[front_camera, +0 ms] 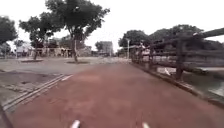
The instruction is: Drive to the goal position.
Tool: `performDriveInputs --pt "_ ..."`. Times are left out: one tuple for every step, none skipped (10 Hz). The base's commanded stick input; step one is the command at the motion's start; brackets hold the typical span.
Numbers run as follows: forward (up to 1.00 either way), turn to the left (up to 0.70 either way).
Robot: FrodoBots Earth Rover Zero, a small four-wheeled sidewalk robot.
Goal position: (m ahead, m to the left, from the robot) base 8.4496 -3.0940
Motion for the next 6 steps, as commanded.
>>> performDriveInputs --pt "0.70 0.18" --pt "0.70 0.07" --pt "0.70 0.07" --pt "0.70 0.07" --pt "0.70 0.07" --pt "0.70 0.07"
